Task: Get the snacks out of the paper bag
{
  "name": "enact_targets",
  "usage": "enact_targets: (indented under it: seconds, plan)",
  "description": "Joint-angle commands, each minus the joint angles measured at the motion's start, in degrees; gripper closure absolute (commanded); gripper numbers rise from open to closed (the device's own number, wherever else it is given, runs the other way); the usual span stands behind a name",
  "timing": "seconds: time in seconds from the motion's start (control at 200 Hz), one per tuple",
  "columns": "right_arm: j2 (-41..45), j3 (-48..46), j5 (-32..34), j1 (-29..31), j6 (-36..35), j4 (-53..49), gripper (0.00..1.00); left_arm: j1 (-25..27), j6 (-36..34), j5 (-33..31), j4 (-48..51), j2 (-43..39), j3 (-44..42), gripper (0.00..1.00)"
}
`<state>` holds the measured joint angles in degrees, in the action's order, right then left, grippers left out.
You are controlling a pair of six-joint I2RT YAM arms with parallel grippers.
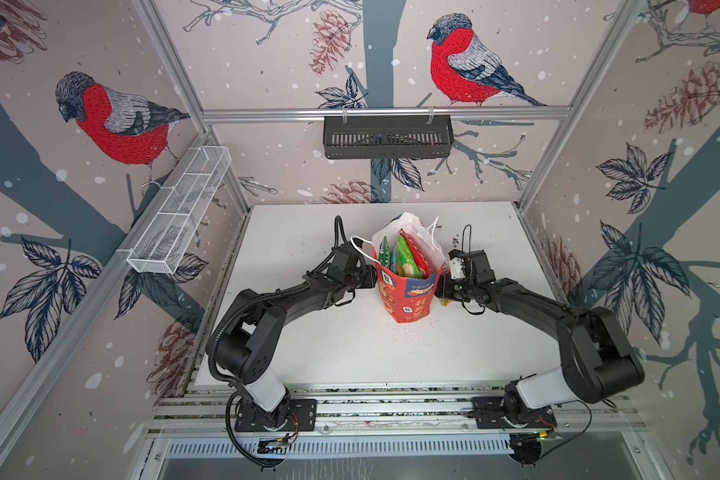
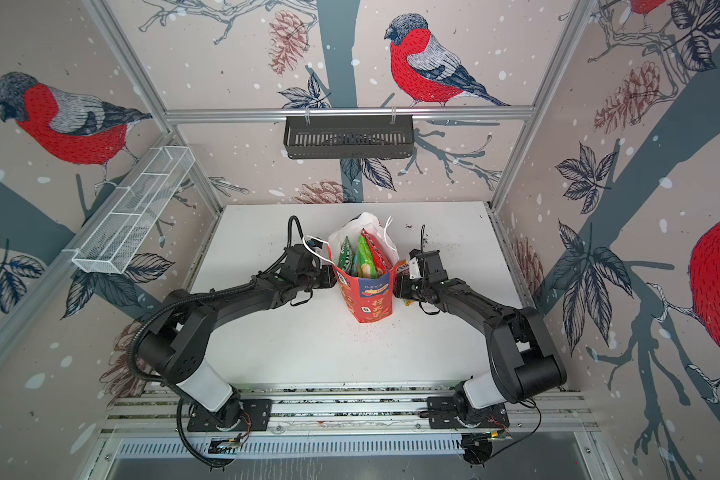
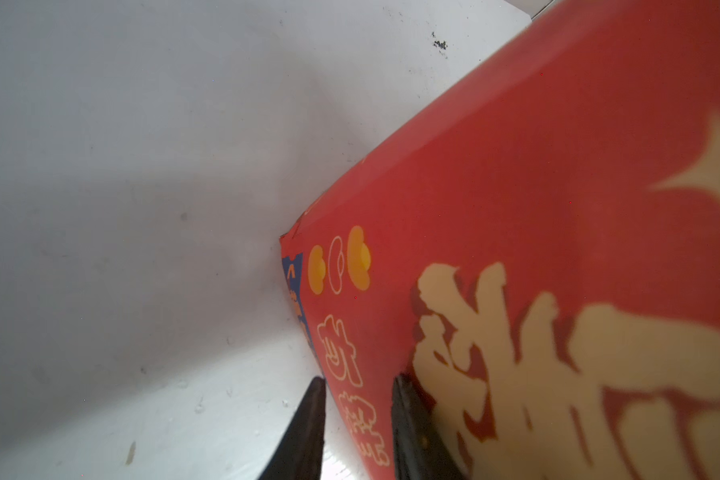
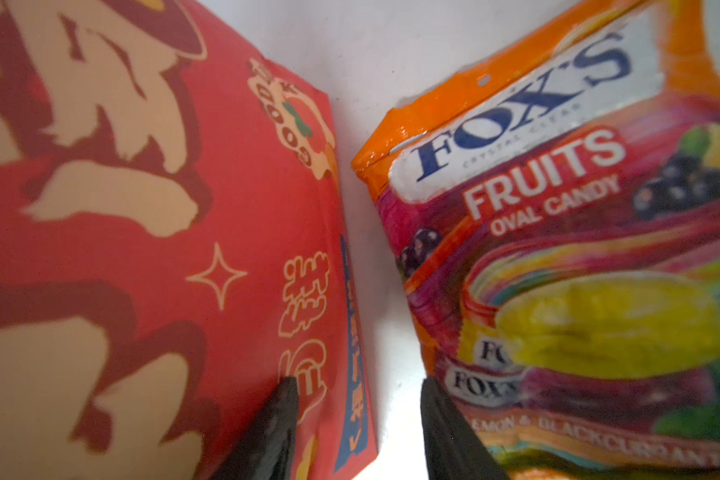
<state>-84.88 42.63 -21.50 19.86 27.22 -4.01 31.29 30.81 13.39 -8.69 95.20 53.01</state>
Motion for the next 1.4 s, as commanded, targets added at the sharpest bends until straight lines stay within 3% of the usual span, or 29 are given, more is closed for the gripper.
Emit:
enact_targets:
  seconds: [0.0,0.27,0.515,0.705,0.811,0.906,1.006,1.141,1.226,1.396]
  plan:
    - [-0.5,0.9,-4.1,1.7,0.3,0.2,0.5,0.1,-2.5,2.4,1.6,0.7,2.6,0.7]
    - [-1.2,1.4,-2.8,2.6,-0.9,-3.9,0.47,-2.6,-5.8,-1.8,12.3,0.7,7.6,0.71]
    - [6.0,3.3,-1.7,-8.3,-0.3,-4.3,0.43,-6.9,-9.1,-9.4,26.7,-3.2,13.4,0.73]
    - [9.1,7.1,-0.4,-13.5,2.0,2.1,0.42,-9.7,-11.4,-16.7,34.1,-9.7,20.6,0.74]
    - [8.5,8.4,-0.2,-13.8,3.8,8.7,0.41,-9.7,-16.9,-13.1,32.2,-13.2,26.4,0.74]
    - [6.5,10.3,-0.7,-14.2,5.6,13.8,0.4,-9.6,-20.8,-6.8,35.8,-11.0,37.3,0.74]
    - [2.4,16.7,-3.6,-14.8,6.0,12.4,0.4,-8.0,-25.1,-1.4,48.1,-2.0,53.7,0.74]
    - [-2.0,27.1,-4.3,-14.5,6.0,6.9,0.41,-2.9,-27.4,-3.3,70.4,15.0,83.3,0.76]
    - [-4.5,33.8,-3.9,-14.5,6.2,2.5,0.41,-2.8,-23.5,3.4,68.2,16.5,85.1,0.78]
    - [-8.6,41.5,-2.1,-13.7,4.3,-2.6,0.42,-2.7,-24.7,4.1,67.5,17.4,84.9,0.78]
